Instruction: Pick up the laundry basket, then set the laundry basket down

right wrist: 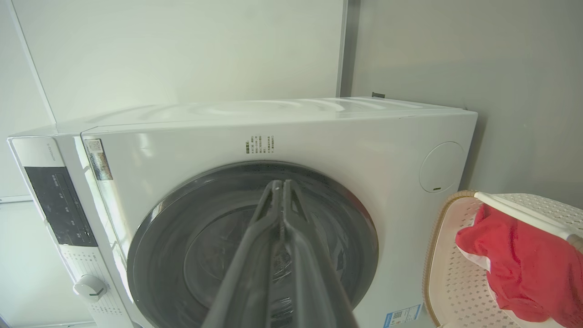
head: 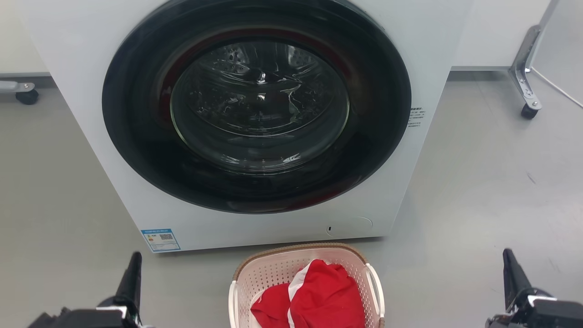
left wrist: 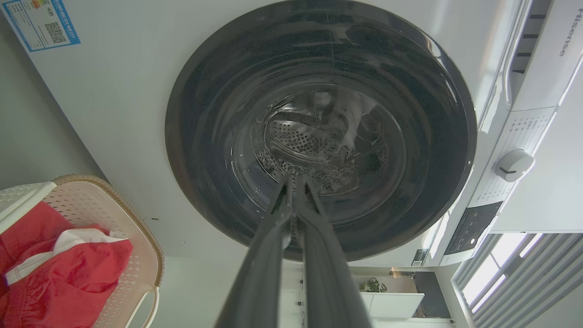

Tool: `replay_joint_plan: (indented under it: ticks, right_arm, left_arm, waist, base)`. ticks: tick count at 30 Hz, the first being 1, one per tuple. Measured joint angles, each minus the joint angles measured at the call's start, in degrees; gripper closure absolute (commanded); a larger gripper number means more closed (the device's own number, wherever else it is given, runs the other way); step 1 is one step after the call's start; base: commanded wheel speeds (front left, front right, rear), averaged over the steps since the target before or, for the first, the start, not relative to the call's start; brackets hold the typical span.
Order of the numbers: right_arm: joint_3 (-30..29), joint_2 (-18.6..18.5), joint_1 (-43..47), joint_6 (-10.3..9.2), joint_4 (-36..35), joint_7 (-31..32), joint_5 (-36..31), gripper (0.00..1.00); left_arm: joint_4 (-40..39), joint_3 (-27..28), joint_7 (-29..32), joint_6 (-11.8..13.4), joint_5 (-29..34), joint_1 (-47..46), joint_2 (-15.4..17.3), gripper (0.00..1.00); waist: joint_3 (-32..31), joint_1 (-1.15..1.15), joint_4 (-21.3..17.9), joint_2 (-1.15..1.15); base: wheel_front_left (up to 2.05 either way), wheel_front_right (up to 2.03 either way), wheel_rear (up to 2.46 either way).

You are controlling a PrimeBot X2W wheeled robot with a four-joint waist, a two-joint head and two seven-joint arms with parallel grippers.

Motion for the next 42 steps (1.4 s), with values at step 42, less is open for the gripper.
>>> replay_joint_plan:
  ticks: [42]
  right_arm:
    - [5.99,-3.12,-1.69,-1.03,-0.77,-8.14,-21.05,0.0]
  left_arm:
    - [-0.44,-7.62,-8.1,0.77,16.75,-3.05,2.36,0.0]
  waist:
    - [0.07,0.0,0.37,0.0]
  base:
    - [0.0,0.0,0.0]
